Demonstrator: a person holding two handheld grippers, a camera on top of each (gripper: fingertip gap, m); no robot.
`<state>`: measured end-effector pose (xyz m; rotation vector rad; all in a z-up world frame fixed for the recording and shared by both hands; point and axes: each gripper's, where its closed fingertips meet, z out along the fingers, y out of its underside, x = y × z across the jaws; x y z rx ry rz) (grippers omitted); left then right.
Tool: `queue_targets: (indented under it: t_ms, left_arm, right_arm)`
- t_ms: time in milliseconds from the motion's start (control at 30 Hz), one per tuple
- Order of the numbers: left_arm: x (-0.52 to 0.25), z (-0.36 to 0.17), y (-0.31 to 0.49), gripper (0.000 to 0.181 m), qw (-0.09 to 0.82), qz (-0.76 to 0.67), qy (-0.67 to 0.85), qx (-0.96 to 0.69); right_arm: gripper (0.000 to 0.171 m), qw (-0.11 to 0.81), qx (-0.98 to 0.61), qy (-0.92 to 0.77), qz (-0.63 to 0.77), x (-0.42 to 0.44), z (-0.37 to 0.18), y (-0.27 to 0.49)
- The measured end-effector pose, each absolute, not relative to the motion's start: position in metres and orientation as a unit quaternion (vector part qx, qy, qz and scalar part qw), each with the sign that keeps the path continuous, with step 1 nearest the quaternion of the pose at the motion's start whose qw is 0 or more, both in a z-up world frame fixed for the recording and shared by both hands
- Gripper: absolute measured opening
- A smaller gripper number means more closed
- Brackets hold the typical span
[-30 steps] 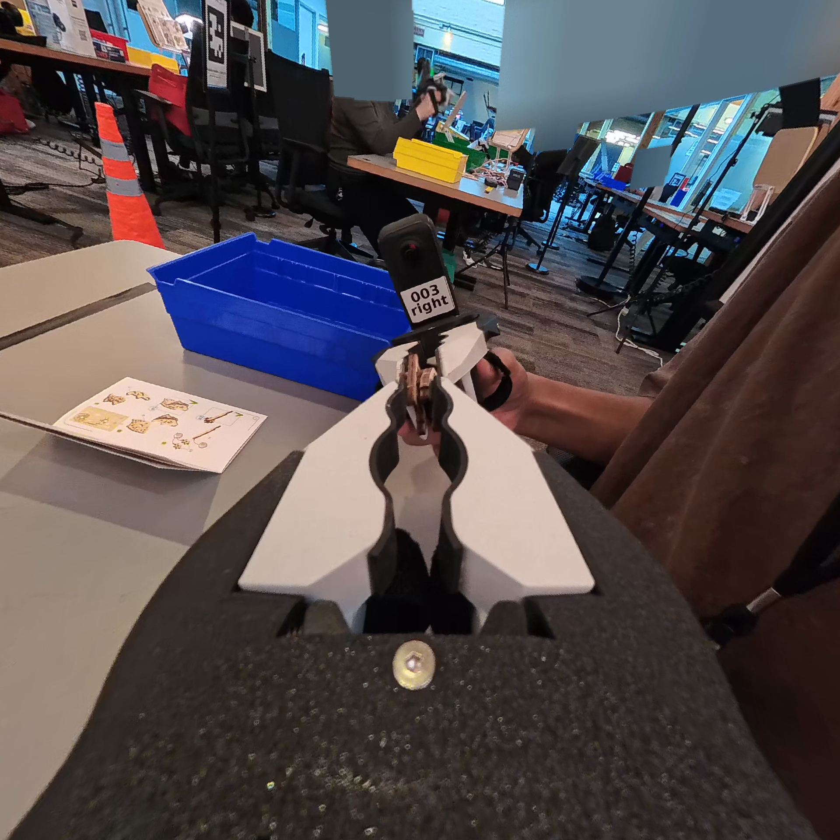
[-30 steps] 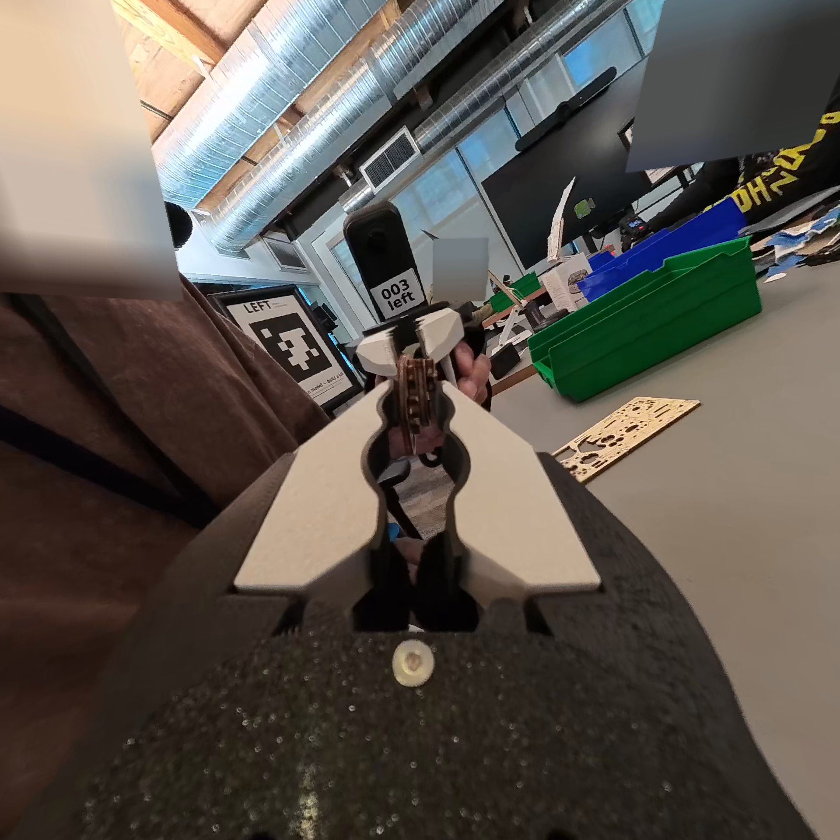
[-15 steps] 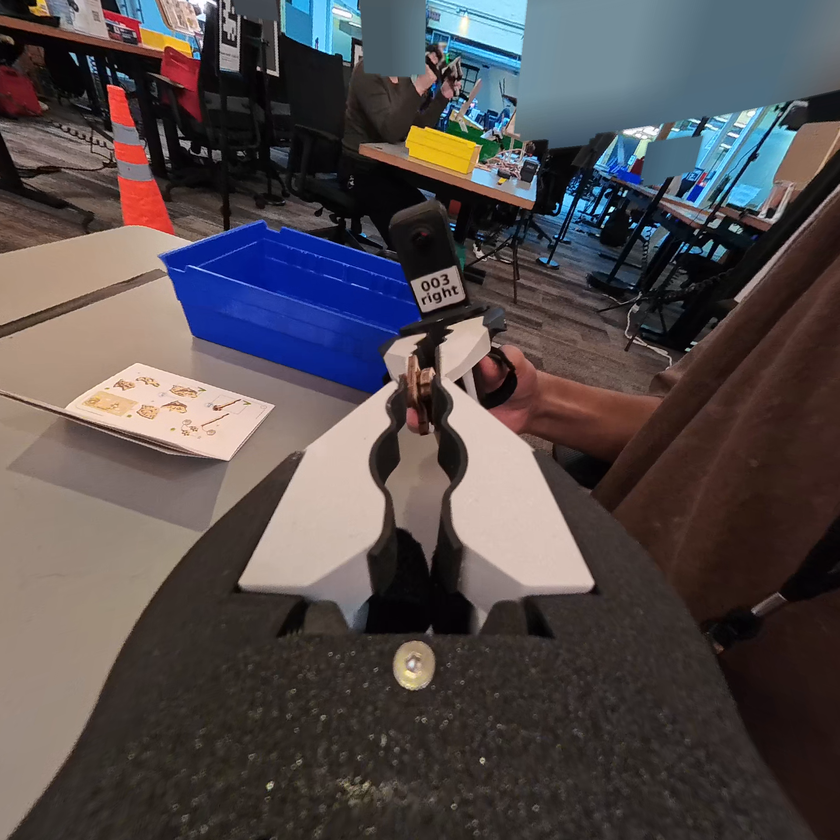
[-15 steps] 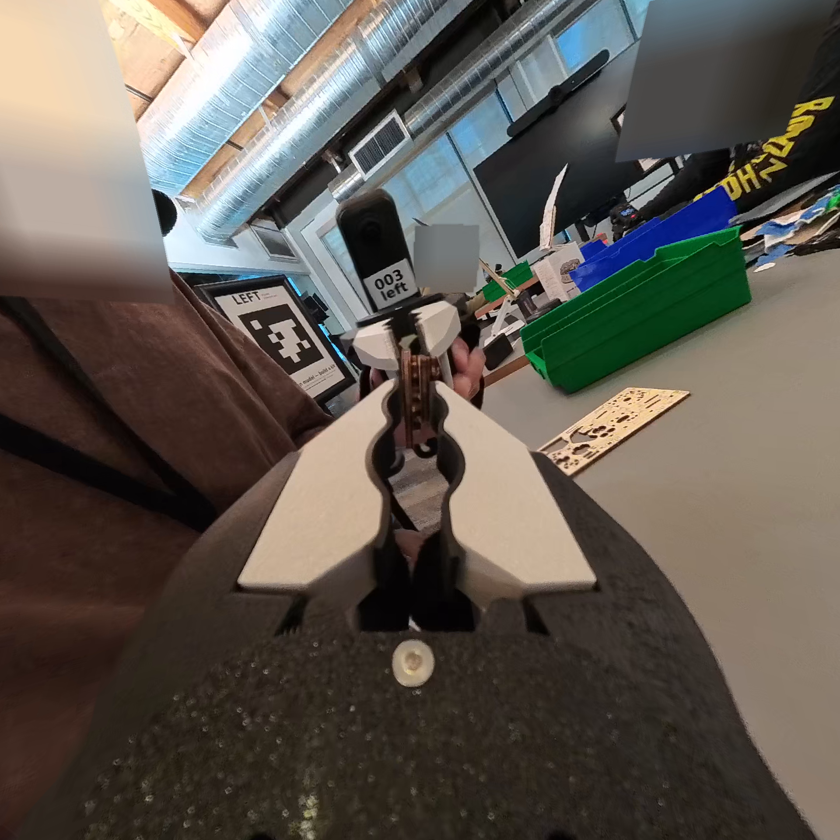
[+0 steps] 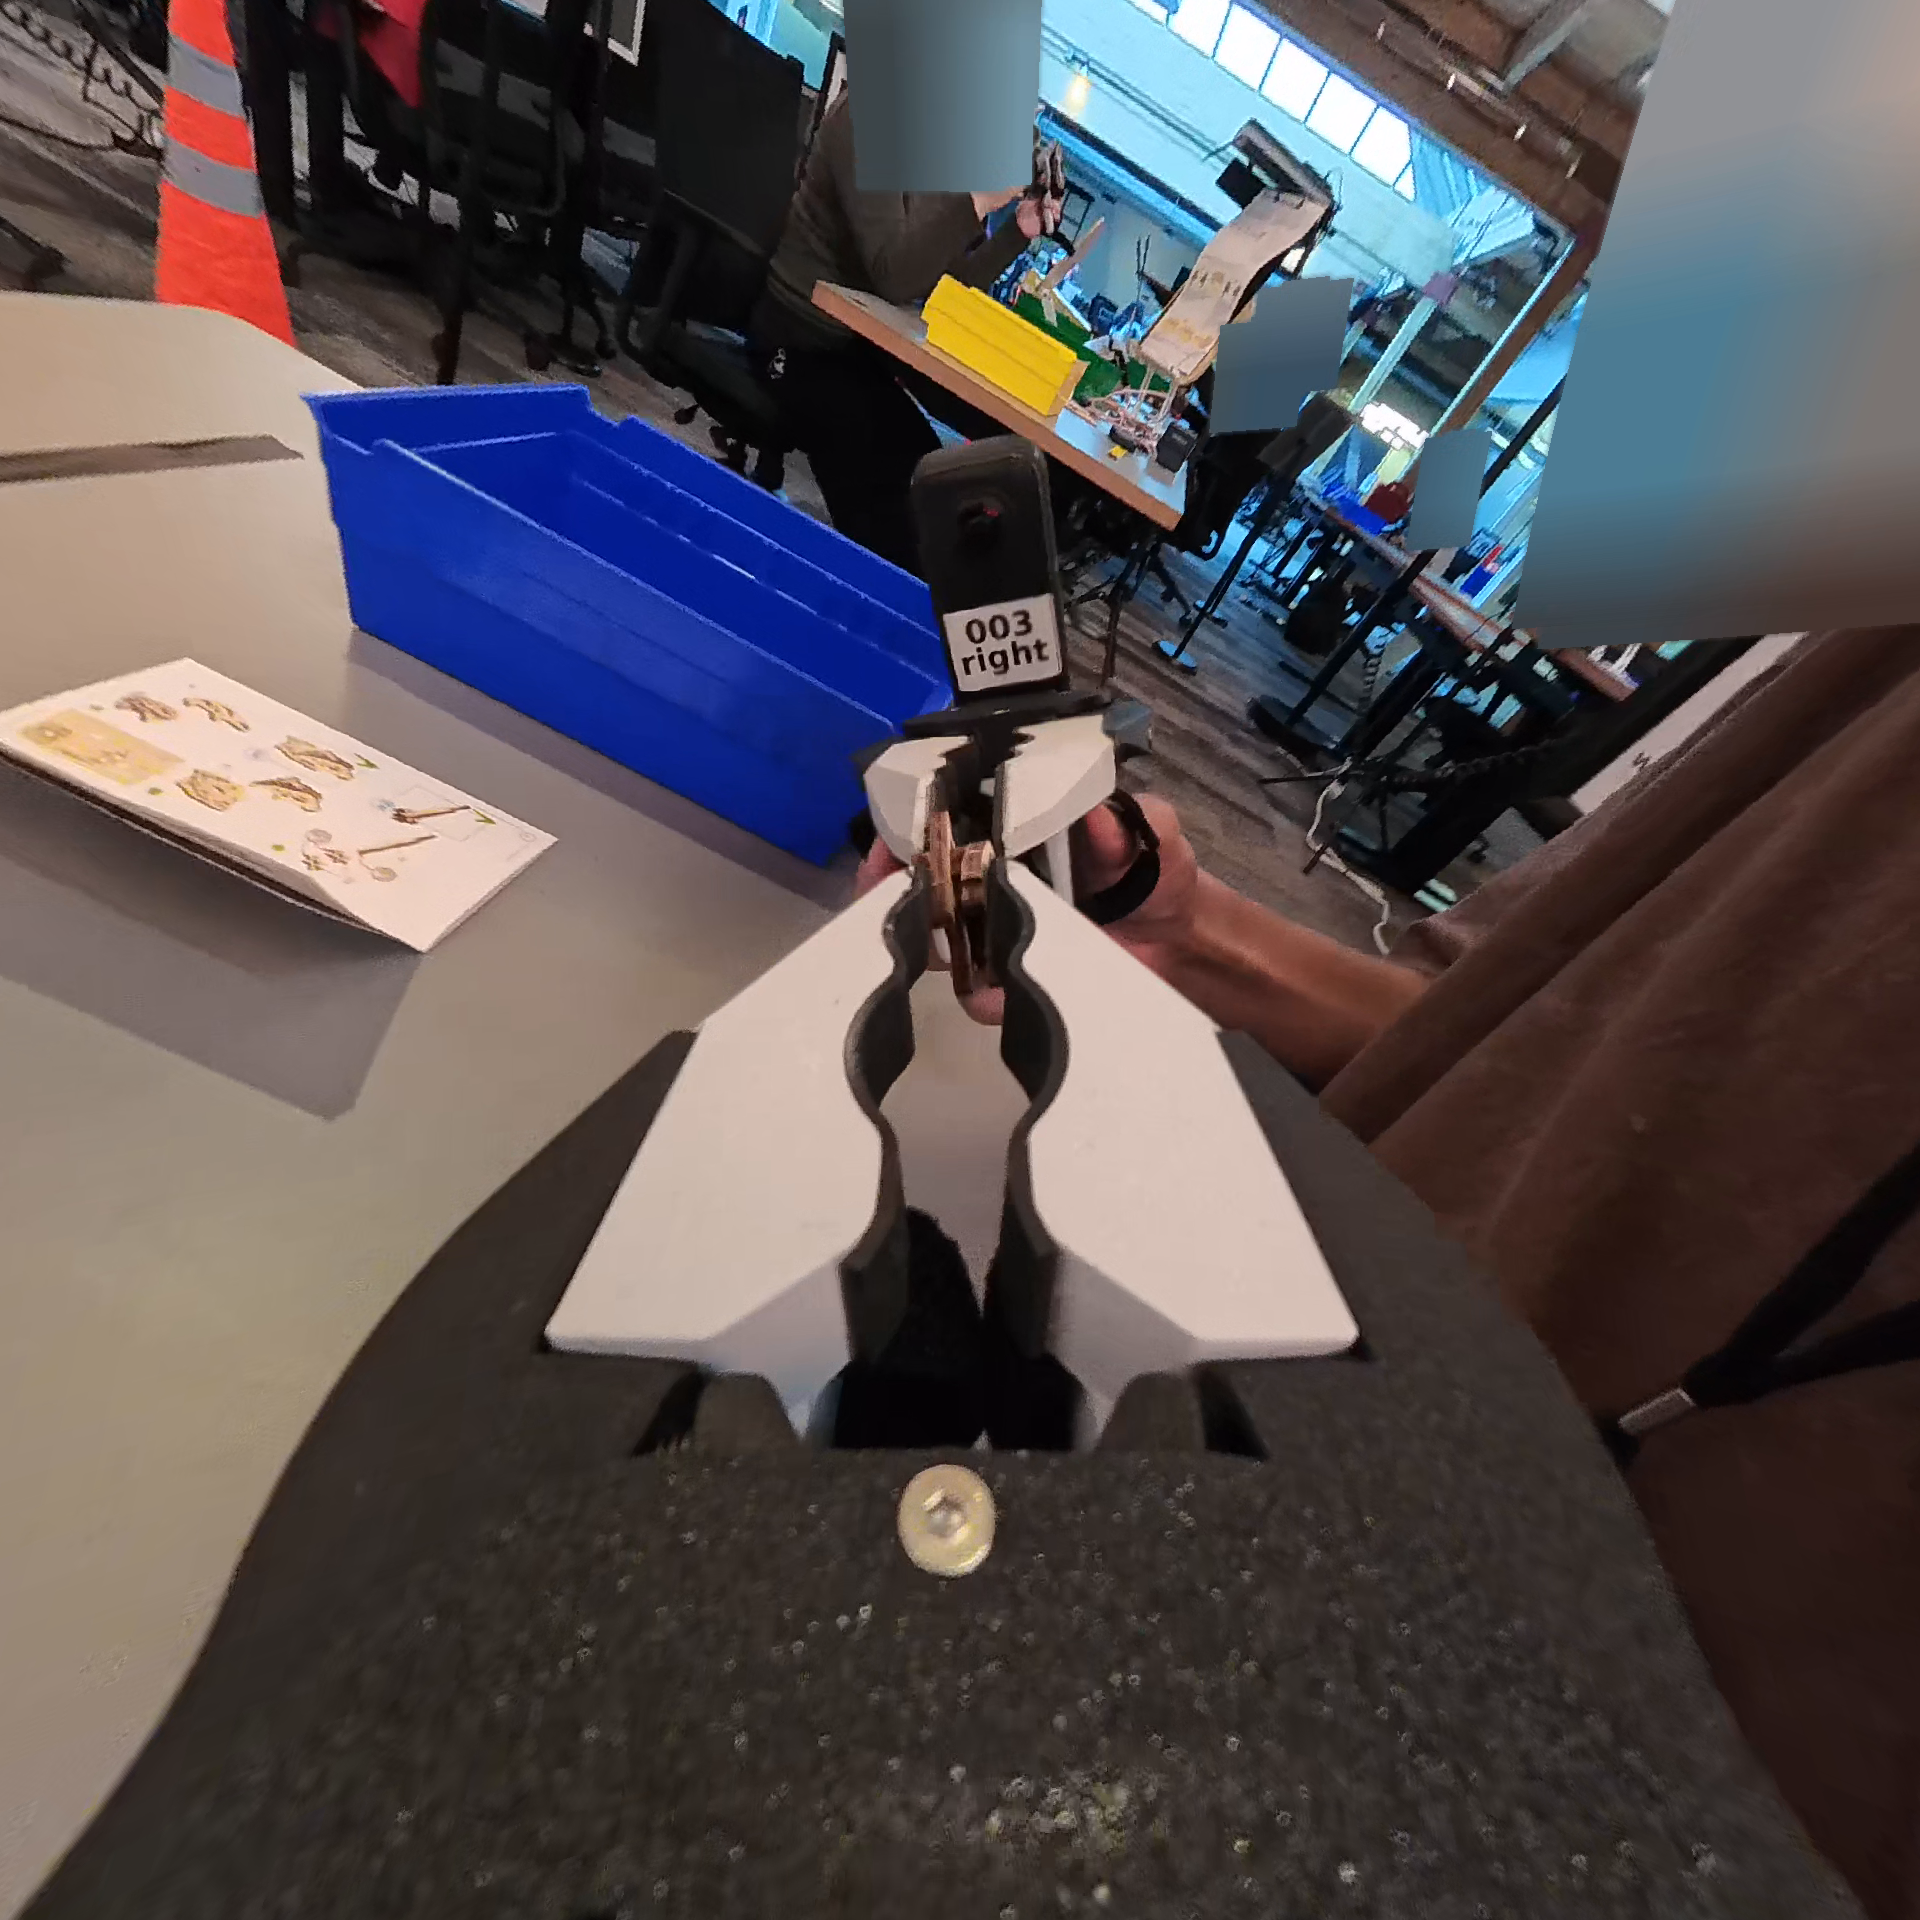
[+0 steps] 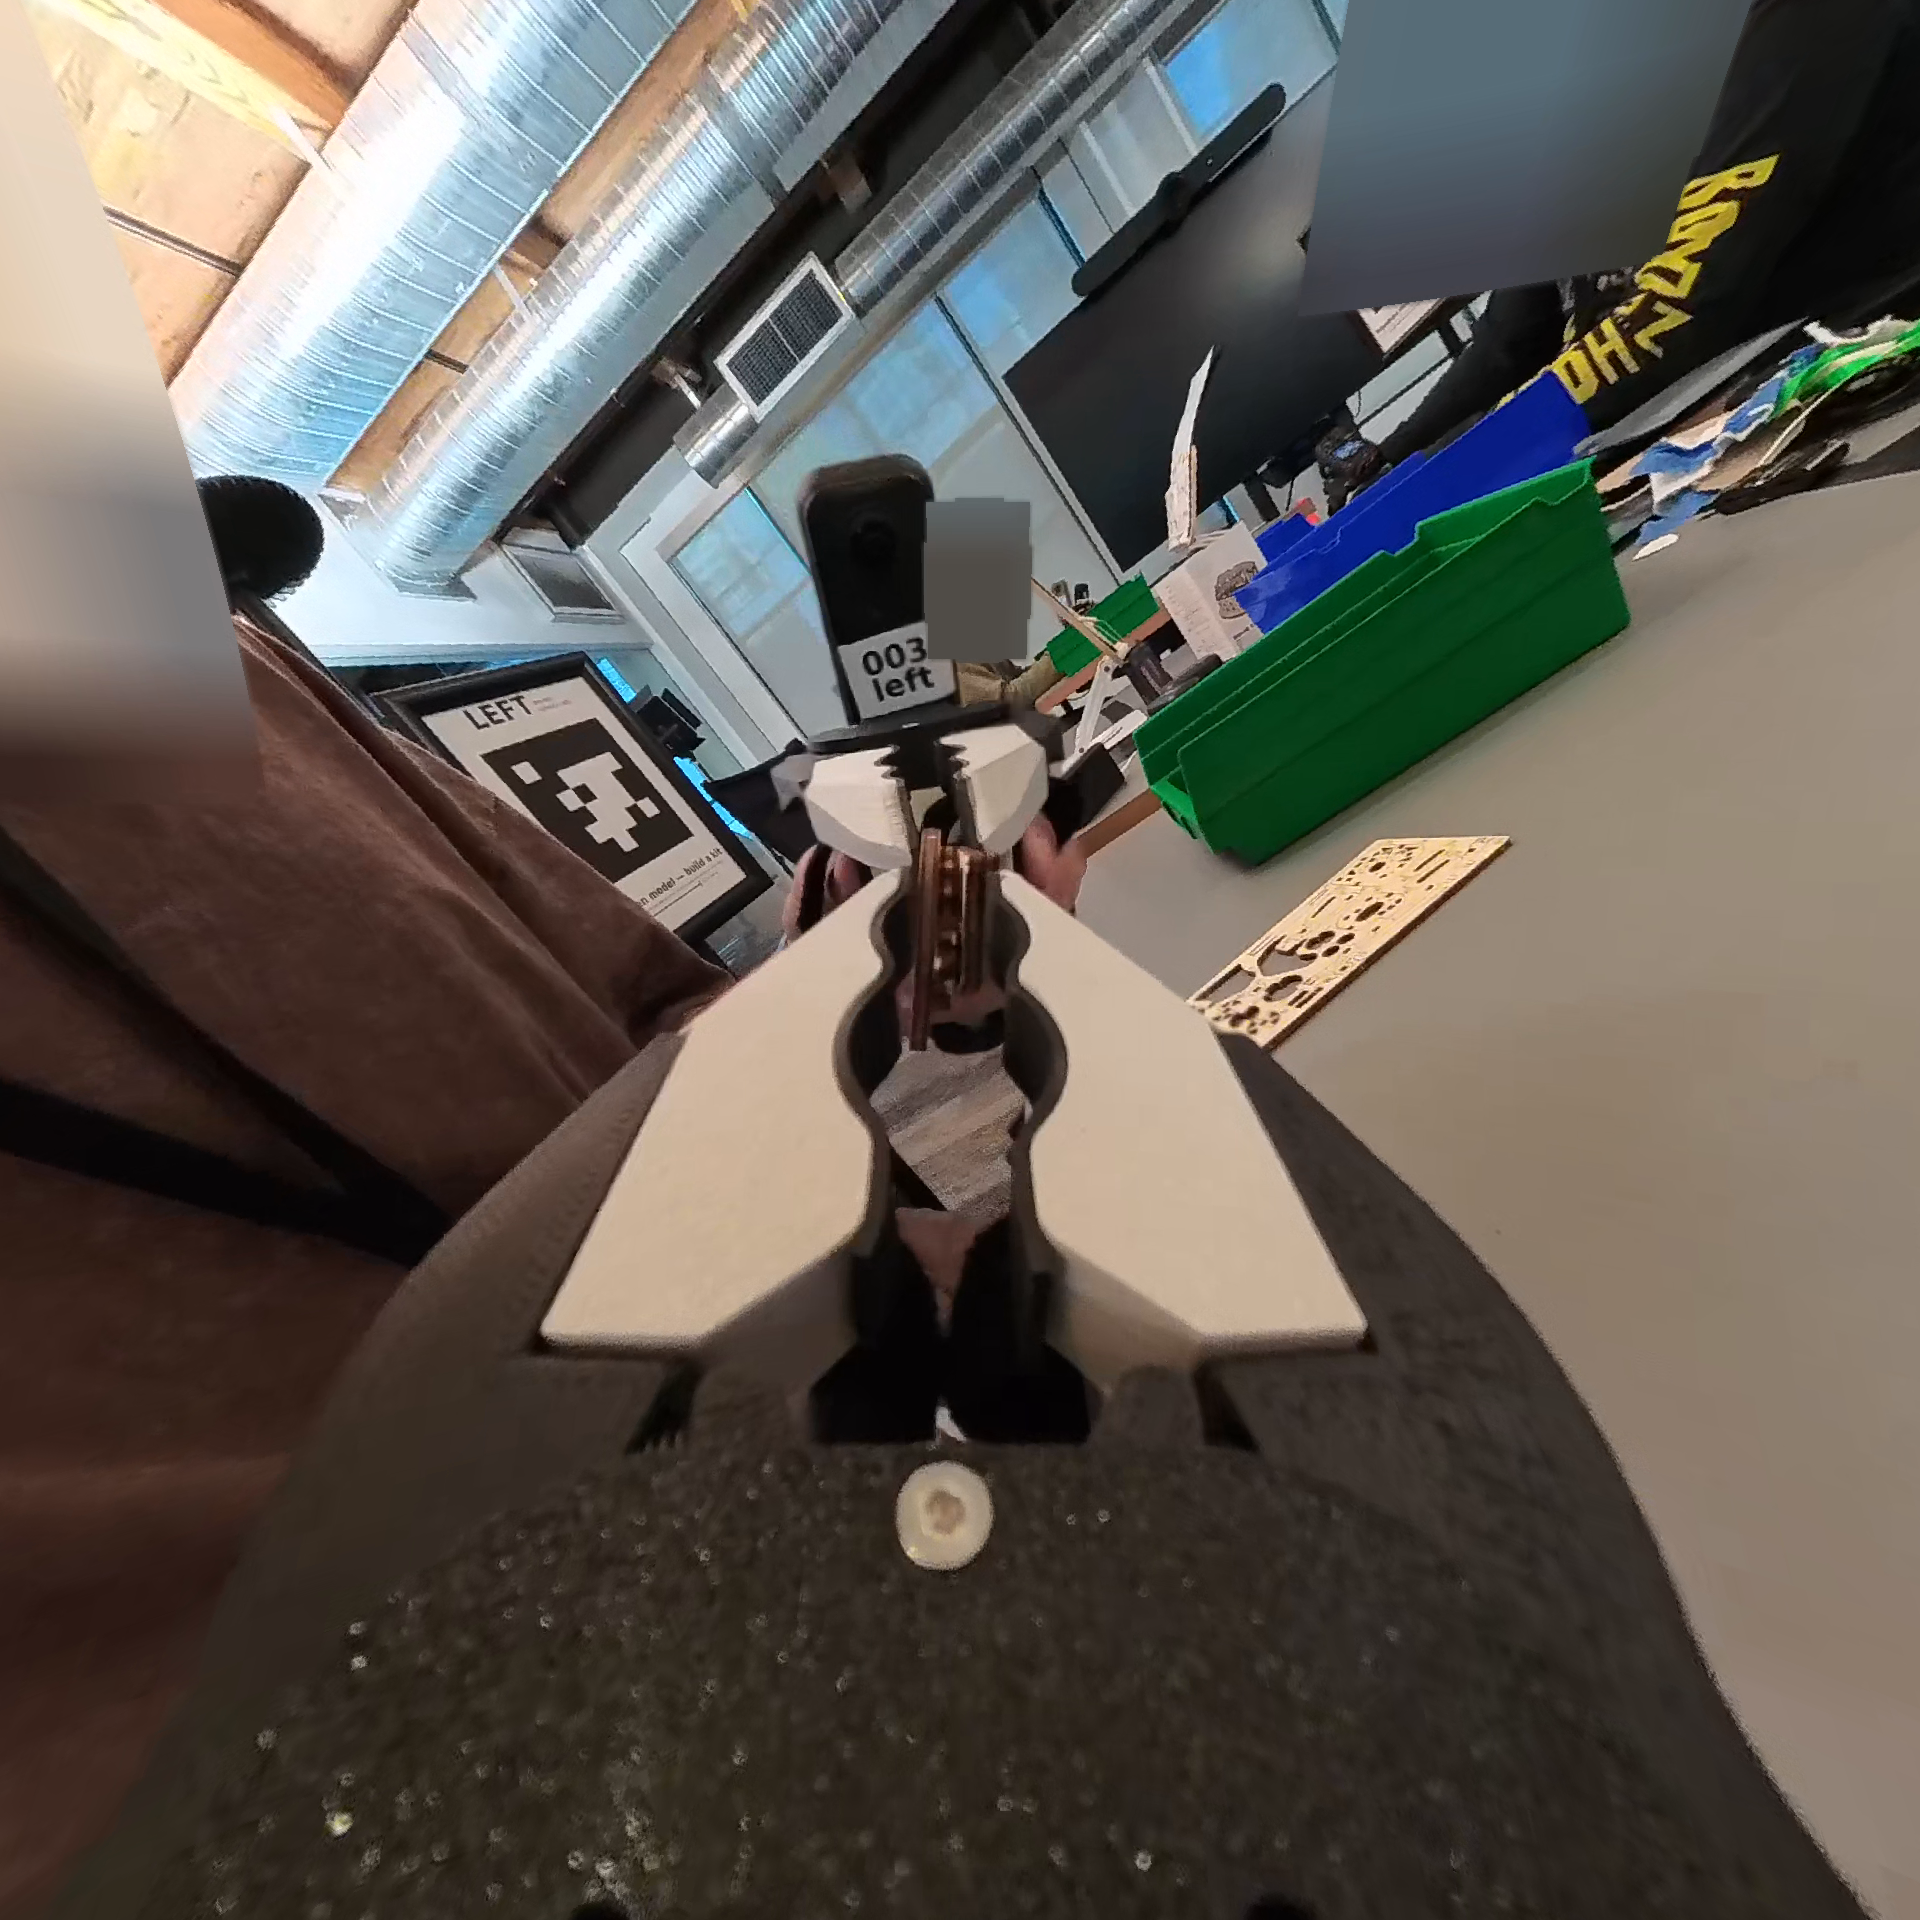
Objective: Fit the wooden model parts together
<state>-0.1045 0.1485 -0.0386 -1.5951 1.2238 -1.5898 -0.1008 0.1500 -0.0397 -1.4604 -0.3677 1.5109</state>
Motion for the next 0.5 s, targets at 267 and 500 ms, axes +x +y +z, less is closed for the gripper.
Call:
queue_targets:
  t_ms: [267, 500]
  left_arm:
    - [-0.104, -0.0397, 0.1497, 0.008, 0.269, -0.613, 0.44, -0.599]
    - [-0.1046, -0.0387, 0.1498, 0.008, 0.276, -0.605, 0.447, -0.598]
  right_arm:
    - [0.014, 0.474, -0.601, -0.143, 0.627, -0.1012, -0.042, 0.1511]
    - [0.016, 0.455, -0.604, -0.141, 0.639, -0.1046, -0.0448, 0.1499]
